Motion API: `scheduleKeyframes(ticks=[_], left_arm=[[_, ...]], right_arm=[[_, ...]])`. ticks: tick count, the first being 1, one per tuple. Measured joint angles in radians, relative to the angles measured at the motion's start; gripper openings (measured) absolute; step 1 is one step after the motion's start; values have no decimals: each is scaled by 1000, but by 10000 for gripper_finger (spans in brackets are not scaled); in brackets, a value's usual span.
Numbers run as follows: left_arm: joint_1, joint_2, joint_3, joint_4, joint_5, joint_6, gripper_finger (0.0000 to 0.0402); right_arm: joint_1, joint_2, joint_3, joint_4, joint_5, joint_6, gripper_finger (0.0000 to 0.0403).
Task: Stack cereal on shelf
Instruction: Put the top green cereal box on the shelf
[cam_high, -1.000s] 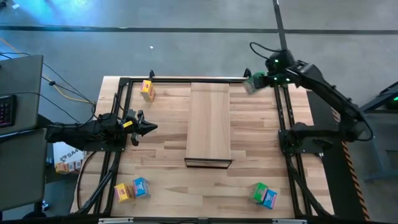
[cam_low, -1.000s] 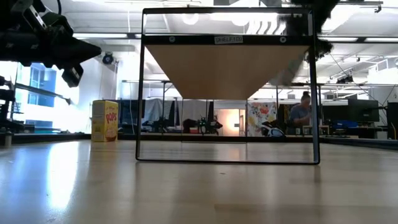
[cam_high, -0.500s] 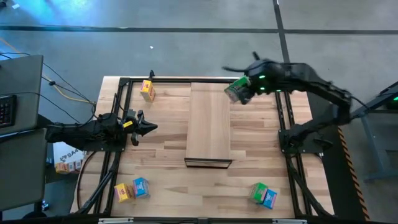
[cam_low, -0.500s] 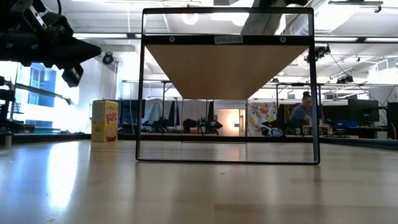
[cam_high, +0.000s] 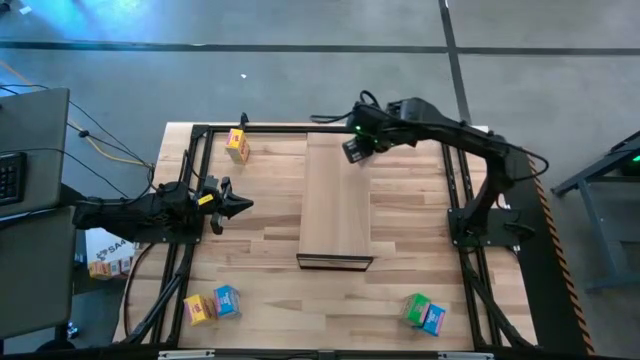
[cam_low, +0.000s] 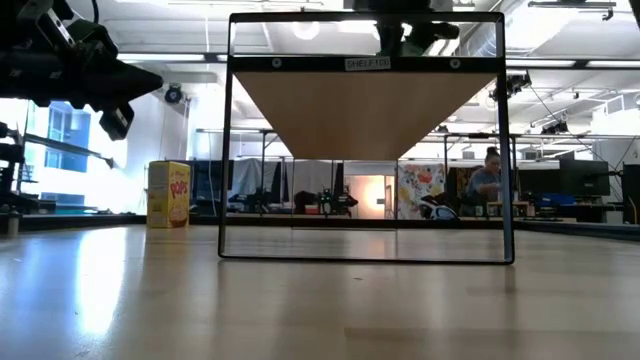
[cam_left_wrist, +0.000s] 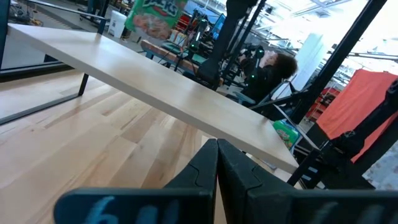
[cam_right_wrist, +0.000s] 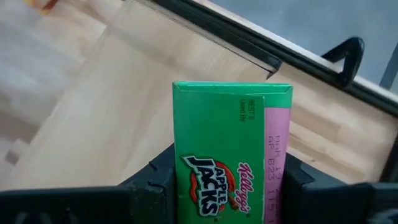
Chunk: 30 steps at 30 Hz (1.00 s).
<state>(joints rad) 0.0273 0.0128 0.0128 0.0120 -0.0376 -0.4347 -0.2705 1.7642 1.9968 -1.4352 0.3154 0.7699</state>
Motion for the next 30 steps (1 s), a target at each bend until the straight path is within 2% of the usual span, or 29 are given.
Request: scheduleKeyframes(ticks=[6, 17, 23, 30], left_arm=[[0, 0, 0, 0, 0, 0, 1], [0, 0, 0, 0, 0, 0, 1], [0, 0, 0, 0, 0, 0, 1], [0, 0, 0, 0, 0, 0, 1]], right_arm=[[-27, 36, 0, 3, -39, 114, 142], [-53, 73, 0, 3, -24, 318, 142], [-52, 73, 0, 3, 22, 352, 142], [-55, 73, 0, 2, 27, 334, 142]])
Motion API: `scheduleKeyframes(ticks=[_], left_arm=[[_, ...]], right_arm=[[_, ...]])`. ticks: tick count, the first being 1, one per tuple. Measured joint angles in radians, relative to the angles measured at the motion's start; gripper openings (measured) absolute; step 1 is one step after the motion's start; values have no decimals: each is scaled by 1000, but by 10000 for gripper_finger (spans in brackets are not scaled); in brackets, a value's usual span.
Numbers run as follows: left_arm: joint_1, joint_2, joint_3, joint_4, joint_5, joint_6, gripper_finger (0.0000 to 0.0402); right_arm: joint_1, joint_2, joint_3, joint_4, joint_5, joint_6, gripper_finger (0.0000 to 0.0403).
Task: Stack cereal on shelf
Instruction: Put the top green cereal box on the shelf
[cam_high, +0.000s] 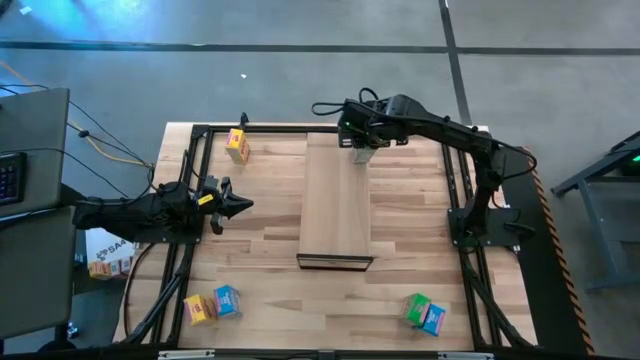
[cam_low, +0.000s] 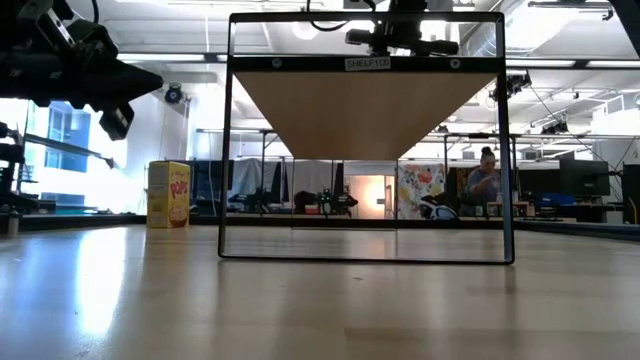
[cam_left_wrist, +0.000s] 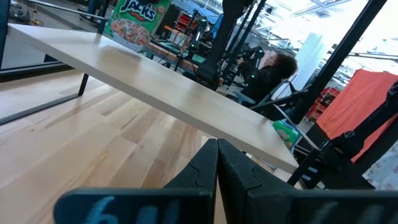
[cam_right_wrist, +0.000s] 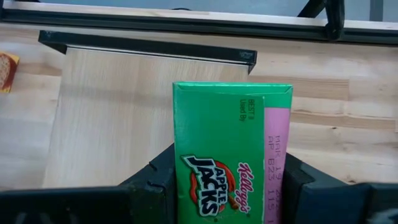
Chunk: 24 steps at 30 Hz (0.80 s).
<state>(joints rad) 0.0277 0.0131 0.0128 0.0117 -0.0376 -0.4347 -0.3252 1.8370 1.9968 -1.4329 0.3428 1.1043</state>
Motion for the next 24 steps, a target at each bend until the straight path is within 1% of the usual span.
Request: scheduleKeyframes(ticks=[17, 20, 24], left_arm=[[0, 0, 0, 0, 0, 0, 1], [0, 0, 0, 0, 0, 0, 1], [0, 0, 0, 0, 0, 0, 1]], right_arm=[[0, 16, 0, 12, 0, -2, 145], [0, 16, 0, 12, 0, -5, 165], [0, 17, 0, 15, -1, -7, 208]])
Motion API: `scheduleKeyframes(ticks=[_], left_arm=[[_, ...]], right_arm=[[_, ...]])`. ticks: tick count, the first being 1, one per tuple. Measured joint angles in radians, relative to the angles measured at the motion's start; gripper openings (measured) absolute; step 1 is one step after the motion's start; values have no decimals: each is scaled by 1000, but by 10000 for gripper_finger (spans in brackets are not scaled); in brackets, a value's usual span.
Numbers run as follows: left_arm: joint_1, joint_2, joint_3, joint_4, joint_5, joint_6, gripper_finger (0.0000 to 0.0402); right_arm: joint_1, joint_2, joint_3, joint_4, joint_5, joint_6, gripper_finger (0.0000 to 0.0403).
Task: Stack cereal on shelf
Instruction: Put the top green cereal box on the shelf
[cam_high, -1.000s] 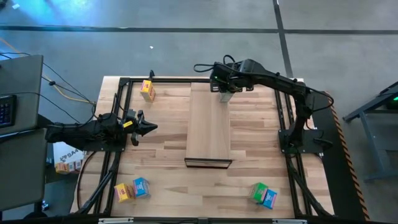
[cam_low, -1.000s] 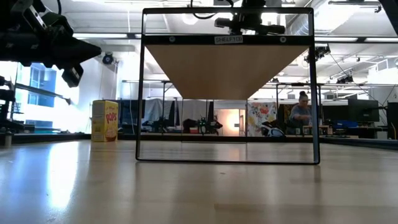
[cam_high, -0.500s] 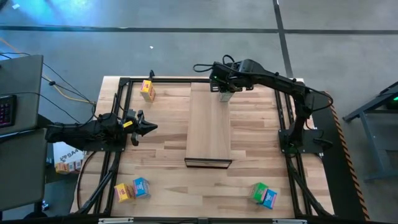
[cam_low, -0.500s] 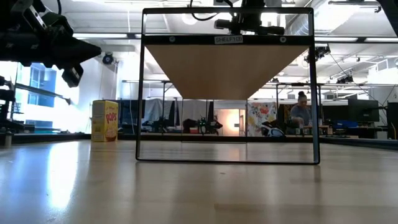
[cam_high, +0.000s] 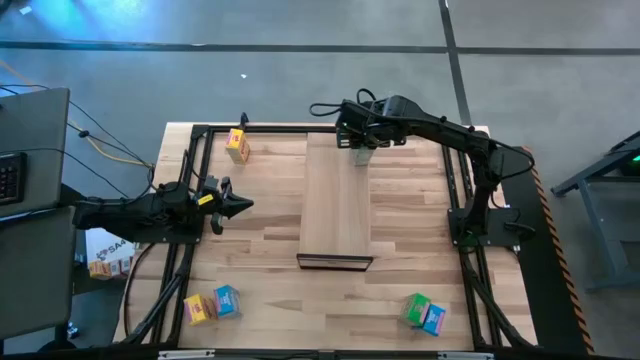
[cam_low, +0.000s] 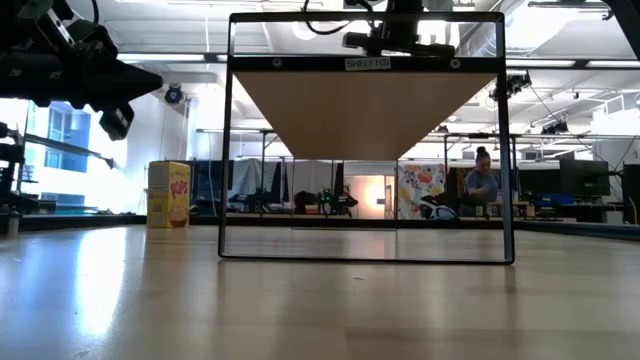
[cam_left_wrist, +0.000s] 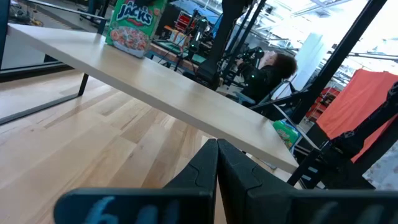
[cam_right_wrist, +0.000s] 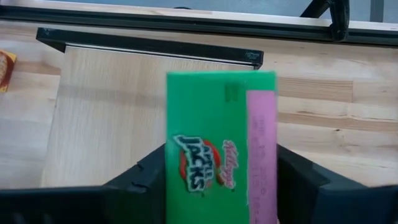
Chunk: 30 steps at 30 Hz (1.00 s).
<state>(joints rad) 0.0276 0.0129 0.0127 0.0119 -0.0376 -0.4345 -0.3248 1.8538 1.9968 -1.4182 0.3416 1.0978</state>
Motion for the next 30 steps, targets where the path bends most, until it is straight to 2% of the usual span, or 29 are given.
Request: scheduleKeyframes(ticks=[4, 7, 13, 25, 30], left_arm=[[0, 0, 0, 0, 0, 0, 1], [0, 0, 0, 0, 0, 0, 1], [0, 0, 0, 0, 0, 0, 1], [0, 0, 0, 0, 0, 0, 1], [0, 0, 0, 0, 0, 0, 1]], right_arm=[[0, 0, 0, 12, -1, -15, 242], [0, 0, 0, 23, -9, -25, 254], [-1, -11, 0, 89, -13, -70, 257], [-17, -50, 0, 97, -21, -102, 257], [-31, -54, 65, 89, -15, -144, 257]])
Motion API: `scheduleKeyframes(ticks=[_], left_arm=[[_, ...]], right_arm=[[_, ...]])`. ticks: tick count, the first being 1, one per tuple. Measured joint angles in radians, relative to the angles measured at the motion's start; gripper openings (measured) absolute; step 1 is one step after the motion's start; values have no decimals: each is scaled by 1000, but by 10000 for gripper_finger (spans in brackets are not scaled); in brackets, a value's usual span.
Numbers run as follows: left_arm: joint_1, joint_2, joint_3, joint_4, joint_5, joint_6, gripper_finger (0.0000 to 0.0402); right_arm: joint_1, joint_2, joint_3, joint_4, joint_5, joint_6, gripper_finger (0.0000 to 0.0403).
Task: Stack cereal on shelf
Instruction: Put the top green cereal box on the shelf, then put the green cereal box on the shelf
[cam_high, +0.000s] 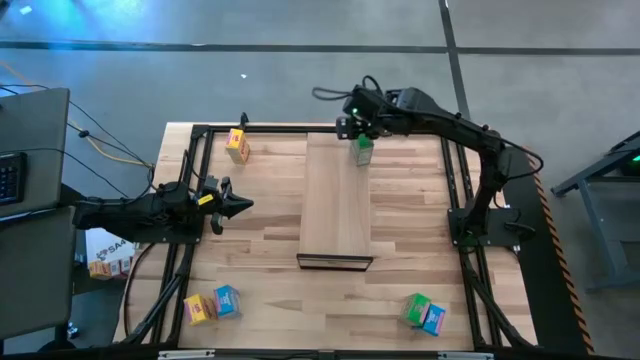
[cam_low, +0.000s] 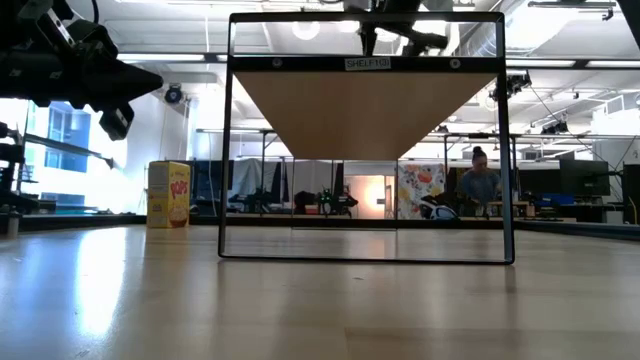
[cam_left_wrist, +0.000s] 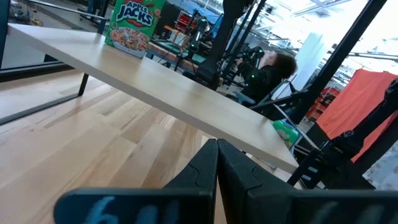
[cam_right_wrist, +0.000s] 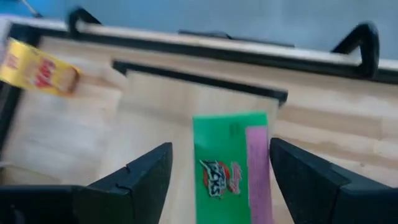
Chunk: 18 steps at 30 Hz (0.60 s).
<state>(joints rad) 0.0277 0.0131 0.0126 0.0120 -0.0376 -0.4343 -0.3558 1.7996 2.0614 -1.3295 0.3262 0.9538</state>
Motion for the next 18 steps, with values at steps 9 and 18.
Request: scheduleKeyframes(ticks=[9, 18], left_arm=[[0, 0, 0, 0, 0, 0, 1], [0, 0, 0, 0, 0, 0, 1]], right_arm=[[-11, -1, 190, -77, 87, -119, 257], [-16, -38, 133, -237, 84, -198, 184]])
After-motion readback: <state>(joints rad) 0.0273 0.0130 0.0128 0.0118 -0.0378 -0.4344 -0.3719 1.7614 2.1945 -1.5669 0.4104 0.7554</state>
